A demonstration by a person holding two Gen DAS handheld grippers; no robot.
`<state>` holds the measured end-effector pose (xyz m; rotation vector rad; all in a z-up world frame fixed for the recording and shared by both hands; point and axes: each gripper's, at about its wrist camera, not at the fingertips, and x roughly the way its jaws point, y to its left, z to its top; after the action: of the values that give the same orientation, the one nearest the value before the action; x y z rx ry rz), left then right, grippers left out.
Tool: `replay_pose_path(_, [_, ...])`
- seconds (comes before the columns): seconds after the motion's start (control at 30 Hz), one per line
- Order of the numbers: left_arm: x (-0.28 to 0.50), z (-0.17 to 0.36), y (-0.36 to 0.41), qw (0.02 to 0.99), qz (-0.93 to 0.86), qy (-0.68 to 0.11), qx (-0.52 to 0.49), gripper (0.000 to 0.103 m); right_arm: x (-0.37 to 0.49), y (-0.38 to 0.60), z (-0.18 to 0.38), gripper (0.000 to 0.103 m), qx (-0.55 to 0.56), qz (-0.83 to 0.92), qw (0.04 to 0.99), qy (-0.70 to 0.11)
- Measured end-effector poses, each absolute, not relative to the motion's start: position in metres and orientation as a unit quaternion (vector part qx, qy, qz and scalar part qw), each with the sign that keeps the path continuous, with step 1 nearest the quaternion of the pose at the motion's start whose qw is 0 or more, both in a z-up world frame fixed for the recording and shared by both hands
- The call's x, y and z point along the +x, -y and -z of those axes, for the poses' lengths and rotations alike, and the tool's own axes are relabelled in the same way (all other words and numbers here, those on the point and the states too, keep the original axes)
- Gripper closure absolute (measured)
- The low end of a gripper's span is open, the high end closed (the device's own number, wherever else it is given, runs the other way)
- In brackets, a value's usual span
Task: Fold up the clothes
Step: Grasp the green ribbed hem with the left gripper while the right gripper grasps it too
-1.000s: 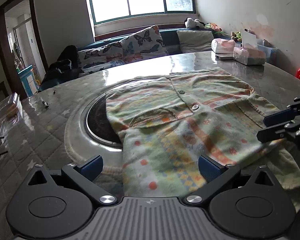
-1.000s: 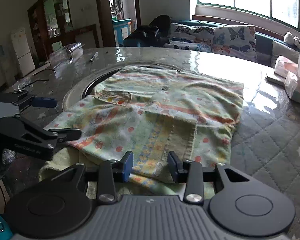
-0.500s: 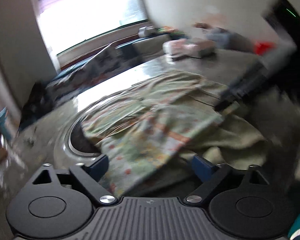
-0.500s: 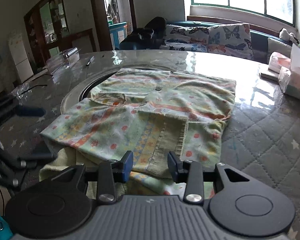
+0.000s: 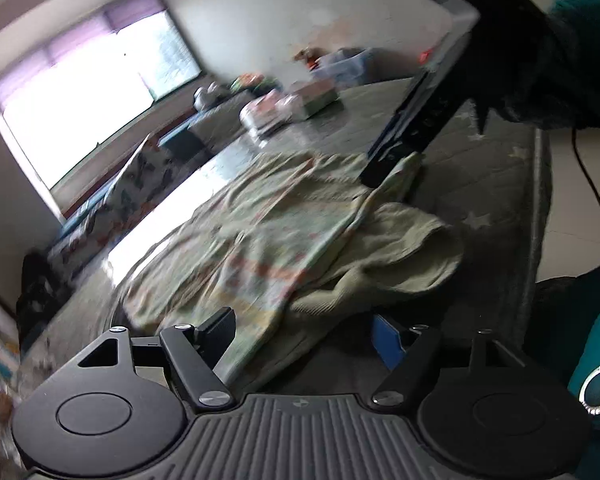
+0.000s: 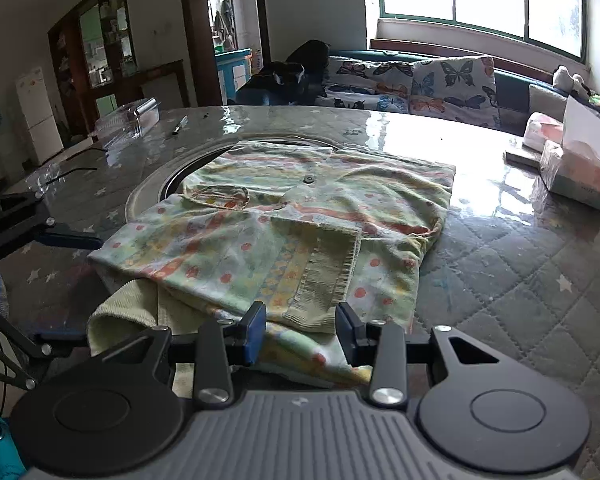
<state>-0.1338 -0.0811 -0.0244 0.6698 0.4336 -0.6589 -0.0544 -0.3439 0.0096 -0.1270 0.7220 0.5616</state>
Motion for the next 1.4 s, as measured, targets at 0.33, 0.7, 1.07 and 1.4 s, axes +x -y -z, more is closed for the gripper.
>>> replay_pose_path(0.33, [-0.123, 0.027, 0.099, 0.866, 0.358, -0.188, 0.294, 0.092, -0.064, 0.353, -0.016, 0.064, -0.085, -0.264, 0.896, -0.347])
replay_pose_path(0.7, [-0.059, -0.020, 0.074, 0.915, 0.308, -0.238, 0.107, 0.098, -0.075, 0.341, -0.010, 0.048, -0.162, -0.312, 0.872, -0.340])
replay_pose_path(1.07, [-0.067, -0.014, 0.065, 0.909, 0.311, -0.256, 0.108, 0.093, -0.046, 0.304, -0.003, 0.079, -0.133, -0.355, 0.863, -0.333])
replay_pose_path(1.4, [-0.088, 0.003, 0.048, 0.914, 0.279, -0.250, 0.156, 0.052, -0.025, 0.305, -0.024, 0.089, -0.068, -0.353, 0.870, -0.338])
